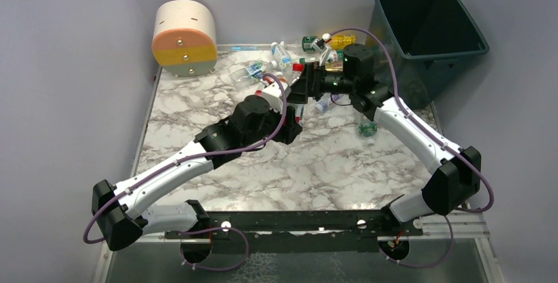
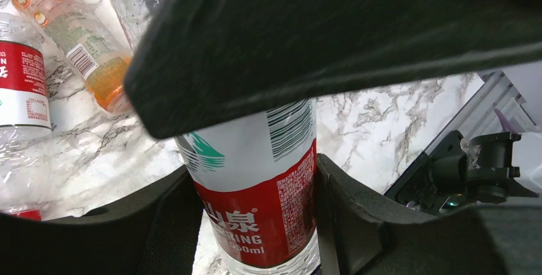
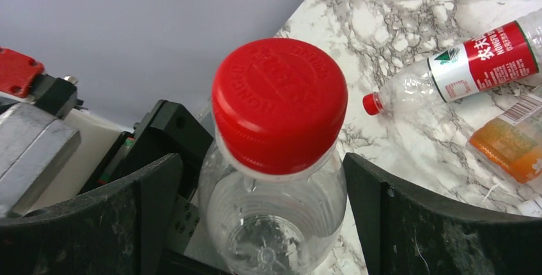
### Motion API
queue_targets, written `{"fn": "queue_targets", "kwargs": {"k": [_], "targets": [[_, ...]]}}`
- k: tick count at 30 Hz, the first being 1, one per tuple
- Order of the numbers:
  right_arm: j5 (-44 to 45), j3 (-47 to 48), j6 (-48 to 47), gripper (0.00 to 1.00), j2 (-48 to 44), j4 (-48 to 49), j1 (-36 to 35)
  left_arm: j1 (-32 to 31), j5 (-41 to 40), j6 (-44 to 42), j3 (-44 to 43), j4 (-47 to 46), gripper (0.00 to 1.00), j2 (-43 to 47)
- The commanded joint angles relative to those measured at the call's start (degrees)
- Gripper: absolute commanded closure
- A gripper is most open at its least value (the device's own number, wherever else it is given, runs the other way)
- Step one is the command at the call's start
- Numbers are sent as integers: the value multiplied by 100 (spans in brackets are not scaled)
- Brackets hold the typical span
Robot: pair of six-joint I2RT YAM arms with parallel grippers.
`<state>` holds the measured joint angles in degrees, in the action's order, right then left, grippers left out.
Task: Put the plastic bottles in the bin
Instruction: Pick up the plastic bottle at the center of the board.
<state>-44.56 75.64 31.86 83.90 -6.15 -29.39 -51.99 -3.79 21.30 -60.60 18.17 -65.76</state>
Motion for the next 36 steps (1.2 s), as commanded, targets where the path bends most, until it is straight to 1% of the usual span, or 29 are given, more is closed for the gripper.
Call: {"fn": "queue_targets", "kwargs": {"k": [1,8,12,13,16,21,25,30,34,36], "targets": [[188,63,-109,1,128,32,-99,-31,152,-65,-246,-220,48,-16],[210,47,-99,0,213,83,-137,-35,125,-74,-190,-219,48,-16],[217,57,-101,3,239,87,-146,-31,82,-76,-163,-226,48,1],[212,63,-93,5,246,95,-146,-31,74,-76,-158,-222,48,9],[119,65,-60,16,279,160,-144,-31,33,-69,-143,-220,47,19],[76,96,-30,23,297,197,-163,-31,-5,-56,-144,-188,45,19],[44,127,-22,34,315,198,-180,-31,-67,-49,-154,-137,44,-15],[52,160,-13,36,314,176,-185,-33,-108,-34,-171,-99,40,-46],[49,189,-13,46,312,174,-199,-31,-92,-28,-193,-66,30,-60],[52,202,-4,48,311,175,-195,-29,-87,-22,-205,-49,24,-69]]}}
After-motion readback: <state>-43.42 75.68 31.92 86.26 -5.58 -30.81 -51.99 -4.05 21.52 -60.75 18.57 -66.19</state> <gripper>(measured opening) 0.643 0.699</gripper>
